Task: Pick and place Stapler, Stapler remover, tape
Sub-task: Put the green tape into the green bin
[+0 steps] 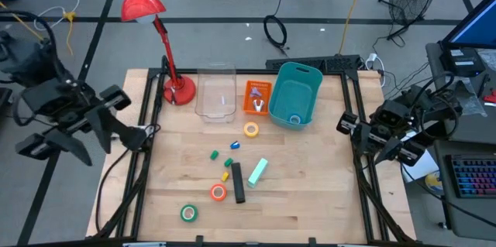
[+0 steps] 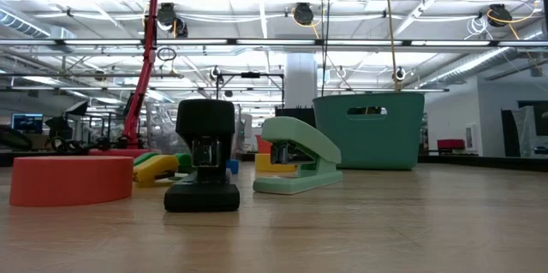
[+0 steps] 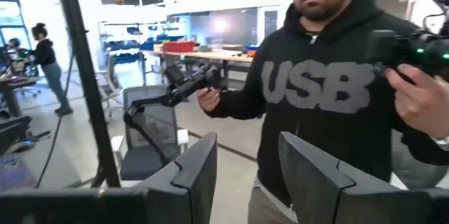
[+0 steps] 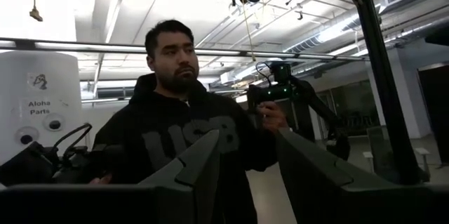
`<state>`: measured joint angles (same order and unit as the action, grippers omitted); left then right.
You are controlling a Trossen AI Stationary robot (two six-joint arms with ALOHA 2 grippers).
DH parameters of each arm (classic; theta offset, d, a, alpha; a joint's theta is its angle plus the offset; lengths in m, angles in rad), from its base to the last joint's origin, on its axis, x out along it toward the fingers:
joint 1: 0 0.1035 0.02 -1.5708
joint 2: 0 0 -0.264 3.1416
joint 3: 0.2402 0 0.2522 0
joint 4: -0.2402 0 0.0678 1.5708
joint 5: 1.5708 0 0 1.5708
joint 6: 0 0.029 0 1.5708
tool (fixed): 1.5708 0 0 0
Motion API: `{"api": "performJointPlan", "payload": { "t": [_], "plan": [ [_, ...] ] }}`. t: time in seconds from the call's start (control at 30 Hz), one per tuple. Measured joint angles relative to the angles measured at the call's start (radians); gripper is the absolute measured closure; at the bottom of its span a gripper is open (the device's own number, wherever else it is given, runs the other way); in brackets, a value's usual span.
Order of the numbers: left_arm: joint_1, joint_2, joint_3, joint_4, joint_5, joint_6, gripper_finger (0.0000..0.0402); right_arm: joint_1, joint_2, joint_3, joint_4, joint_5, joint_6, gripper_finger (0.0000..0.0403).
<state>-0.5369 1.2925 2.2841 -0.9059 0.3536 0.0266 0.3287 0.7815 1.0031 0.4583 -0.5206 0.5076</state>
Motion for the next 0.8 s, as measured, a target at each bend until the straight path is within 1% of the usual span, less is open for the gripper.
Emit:
{"api": "performJointPlan", "payload": {
  "t": [0.07, 0.23, 0.43, 0.47, 0.53, 0.63, 0.67, 0.8],
  "plan": [
    [-0.014, -0.001, 0.000, 0.010, -0.012, 0.005, 0.0245, 0.000, 0.000, 0.000, 0.000, -0.001, 0.000, 0.0268],
    [-0.042, 0.000, 0.000, 0.046, -0.005, 0.025, 0.0245, 0.000, 0.000, 0.000, 0.000, -0.004, 0.004, 0.0268],
    [-0.044, 0.003, 0.000, 0.044, -0.033, 0.008, 0.0245, 0.000, 0.000, 0.000, -0.004, -0.002, 0.004, 0.0268],
    [-0.044, 0.003, 0.000, 0.038, -0.060, -0.001, 0.0245, 0.000, -0.001, 0.000, -0.015, 0.004, 0.004, 0.0268],
    [-0.044, 0.003, 0.000, 0.005, -0.144, -0.033, 0.0245, 0.000, -0.001, 0.000, -0.064, 0.060, 0.004, 0.0268],
    [-0.043, 0.003, 0.000, -0.078, -0.350, -0.109, 0.0245, 0.000, -0.001, 0.000, -0.177, 0.165, 0.021, 0.0268],
    [-0.043, 0.003, 0.000, -0.104, -0.396, -0.129, 0.0245, -0.001, 0.000, 0.000, -0.217, 0.197, 0.032, 0.0268],
    [-0.042, 0.012, 0.000, -0.154, -0.496, -0.182, 0.0245, -0.001, 0.002, 0.000, -0.312, 0.296, 0.057, 0.0268]
  ]
}}
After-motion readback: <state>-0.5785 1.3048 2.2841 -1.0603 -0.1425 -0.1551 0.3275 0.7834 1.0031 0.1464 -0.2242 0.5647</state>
